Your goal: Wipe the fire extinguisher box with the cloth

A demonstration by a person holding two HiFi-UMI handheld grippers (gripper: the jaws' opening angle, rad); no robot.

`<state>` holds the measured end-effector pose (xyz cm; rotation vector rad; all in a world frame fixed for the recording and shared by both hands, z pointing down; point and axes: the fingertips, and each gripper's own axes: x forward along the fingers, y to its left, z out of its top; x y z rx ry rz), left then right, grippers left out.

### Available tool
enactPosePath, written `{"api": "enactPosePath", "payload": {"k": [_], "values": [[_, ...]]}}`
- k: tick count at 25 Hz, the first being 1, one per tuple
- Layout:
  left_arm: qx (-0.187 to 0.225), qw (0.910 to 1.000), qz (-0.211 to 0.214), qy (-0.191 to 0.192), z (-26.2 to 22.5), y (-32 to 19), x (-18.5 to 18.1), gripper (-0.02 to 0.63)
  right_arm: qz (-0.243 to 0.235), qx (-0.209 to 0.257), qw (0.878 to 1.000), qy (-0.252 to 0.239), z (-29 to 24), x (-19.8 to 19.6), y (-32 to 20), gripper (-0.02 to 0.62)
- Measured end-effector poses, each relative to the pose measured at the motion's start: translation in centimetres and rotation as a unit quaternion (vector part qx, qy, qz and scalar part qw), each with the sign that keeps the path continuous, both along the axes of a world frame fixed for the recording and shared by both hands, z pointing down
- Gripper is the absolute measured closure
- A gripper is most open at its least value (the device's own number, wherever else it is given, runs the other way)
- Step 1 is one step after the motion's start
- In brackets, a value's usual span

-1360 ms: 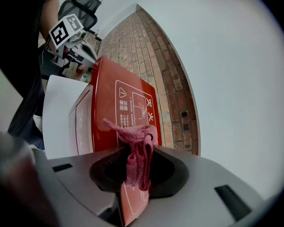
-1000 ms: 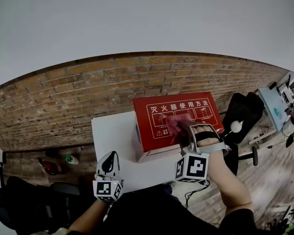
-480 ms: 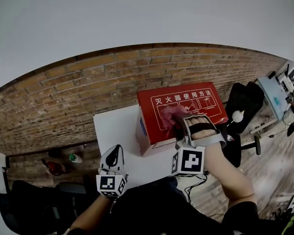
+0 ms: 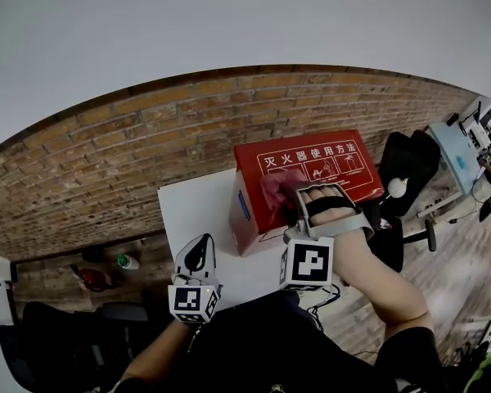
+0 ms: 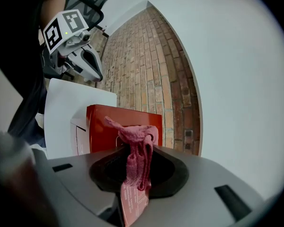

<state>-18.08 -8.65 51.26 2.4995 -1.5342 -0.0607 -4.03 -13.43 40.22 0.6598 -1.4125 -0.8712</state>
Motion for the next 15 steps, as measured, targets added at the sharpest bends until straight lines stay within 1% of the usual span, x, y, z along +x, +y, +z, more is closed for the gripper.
{"api": "enactPosePath", "payload": {"k": [2,6,9,12,15], "values": [[-0.001,1.0,0.002,0.001,0.1,0.0,0.0,0.588,0.002,-0.006,1.0,0.003,0.2,-0.4,0.2,0.497],[-0.005,0.9999,-0.001,0.013,0.1,0.0,-0.3,0.588,-0.003,-0.001,1.0,0.015,0.1,-1.3,0.2,0.497],[-0.001,0.9999,-0.001,0.012,-0.2,-0.1,-0.5,0.588,-0.006,0.001,0.999,0.032,-0.1,-1.9,0.4,0.497],[0.001,0.9999,0.001,0.011,-0.3,0.0,-0.5,0.588,-0.009,0.014,1.0,0.025,-0.4,-2.9,0.4,0.497],[0.001,0.9999,0.002,0.013,-0.1,0.1,-0.4,0.588,-0.01,0.009,1.0,0.018,-0.2,-3.6,0.6,0.497]]}}
